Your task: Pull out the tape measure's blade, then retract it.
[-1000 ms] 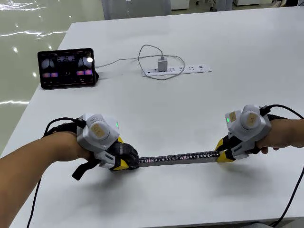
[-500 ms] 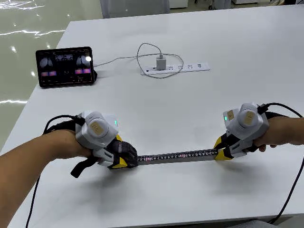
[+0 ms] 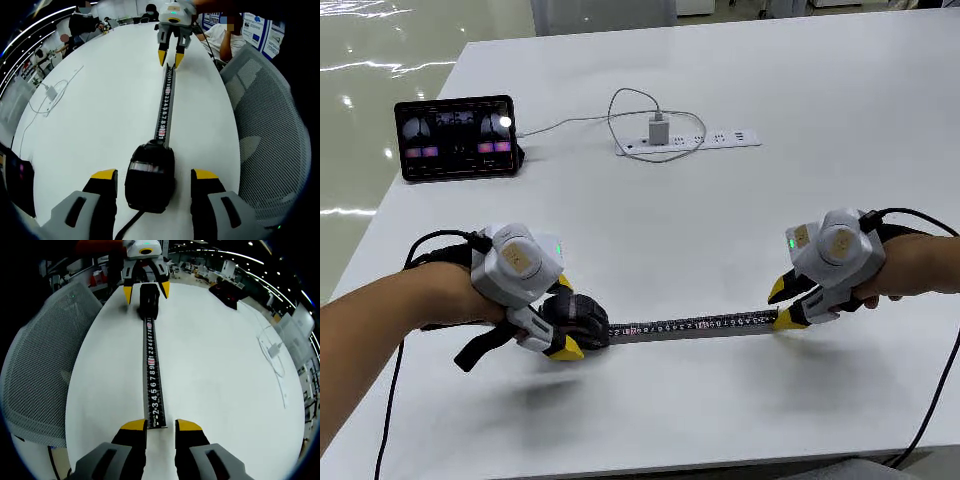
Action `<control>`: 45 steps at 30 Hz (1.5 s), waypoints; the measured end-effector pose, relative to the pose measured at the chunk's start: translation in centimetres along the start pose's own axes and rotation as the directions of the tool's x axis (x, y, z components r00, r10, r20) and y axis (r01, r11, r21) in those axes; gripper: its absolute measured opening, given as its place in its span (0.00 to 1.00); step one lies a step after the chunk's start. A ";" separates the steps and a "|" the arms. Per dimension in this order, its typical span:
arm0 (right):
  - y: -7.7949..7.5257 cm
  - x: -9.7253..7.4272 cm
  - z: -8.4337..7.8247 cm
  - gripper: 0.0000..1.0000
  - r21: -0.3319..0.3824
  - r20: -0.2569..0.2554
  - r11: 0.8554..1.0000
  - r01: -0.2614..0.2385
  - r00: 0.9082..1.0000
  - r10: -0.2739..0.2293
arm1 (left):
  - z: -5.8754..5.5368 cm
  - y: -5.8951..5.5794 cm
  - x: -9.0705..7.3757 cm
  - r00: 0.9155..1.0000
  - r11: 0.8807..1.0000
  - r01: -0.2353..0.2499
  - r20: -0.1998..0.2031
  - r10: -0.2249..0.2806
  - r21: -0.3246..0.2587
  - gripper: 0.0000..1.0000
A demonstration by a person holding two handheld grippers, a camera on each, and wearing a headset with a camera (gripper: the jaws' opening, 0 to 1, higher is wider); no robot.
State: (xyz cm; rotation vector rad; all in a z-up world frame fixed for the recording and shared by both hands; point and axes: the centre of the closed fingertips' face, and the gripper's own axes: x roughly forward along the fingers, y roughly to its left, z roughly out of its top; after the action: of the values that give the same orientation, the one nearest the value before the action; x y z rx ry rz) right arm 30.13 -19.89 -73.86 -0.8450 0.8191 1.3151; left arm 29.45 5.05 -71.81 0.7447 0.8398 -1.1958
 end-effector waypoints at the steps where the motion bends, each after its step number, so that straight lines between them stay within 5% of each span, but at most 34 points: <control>1: -0.1 -0.1 0.0 0.21 0.002 0.001 1.000 0.010 1.000 -0.010 | -0.1 0.1 0.0 1.000 1.000 -0.003 -0.002 0.003 -0.007 0.57; 11: -0.1 -0.9 -0.7 0.32 0.123 0.056 0.987 0.101 0.993 -0.108 | -0.3 -0.2 -0.5 0.998 0.992 -0.017 0.052 0.024 -0.124 0.74; 17: -0.1 -1.5 -1.3 0.37 0.219 0.098 0.965 0.144 0.981 -0.168 | -0.7 0.3 -0.6 0.991 0.970 -0.057 0.106 0.084 -0.236 0.88; 23: 0.4 -2.4 -1.9 0.42 0.303 0.125 0.937 0.176 0.967 -0.222 | -0.5 1.2 -1.6 0.969 0.926 -0.094 0.179 0.170 -0.366 0.93; 26: 0.2 -2.8 -2.1 0.44 0.330 0.135 0.920 0.212 0.954 -0.268 | -1.0 1.7 -2.2 0.959 0.912 -0.132 0.182 0.216 -0.387 0.94; 28: -0.1 -3.3 -2.1 0.46 0.377 0.149 0.895 0.239 0.938 -0.314 | -1.2 2.1 -2.8 0.945 0.895 -0.162 0.197 0.262 -0.415 0.93; 33: 0.7 -4.0 -2.6 0.50 0.415 0.158 0.871 0.261 0.923 -0.352 | -1.8 2.4 -4.1 0.914 0.842 -0.170 0.238 0.329 -0.513 0.98; 34: 0.8 -4.1 -2.7 0.51 0.427 0.158 0.865 0.264 0.920 -0.358 | -2.0 2.4 -4.3 0.913 0.844 -0.174 0.239 0.332 -0.508 0.98; 38: 1.6 -4.5 -3.1 0.54 0.475 0.164 0.839 0.264 0.911 -0.379 | -2.6 2.4 -5.2 0.886 0.814 -0.200 0.253 0.387 -0.545 0.99; 42: 2.3 -5.0 -3.3 0.58 0.484 0.176 0.835 0.261 0.906 -0.385 | -3.2 1.7 -5.6 0.880 0.796 -0.200 0.253 0.403 -0.571 0.99; 45: 2.3 -5.6 -3.5 0.63 0.503 0.184 0.821 0.272 0.894 -0.409 | -3.9 1.5 -5.8 0.867 0.780 -0.212 0.256 0.428 -0.588 0.99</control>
State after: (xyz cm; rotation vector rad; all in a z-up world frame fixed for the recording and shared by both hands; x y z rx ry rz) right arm 27.25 -25.41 -70.73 -0.3786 0.6715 0.8349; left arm 29.39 11.39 -68.67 0.1592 0.6407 -0.6905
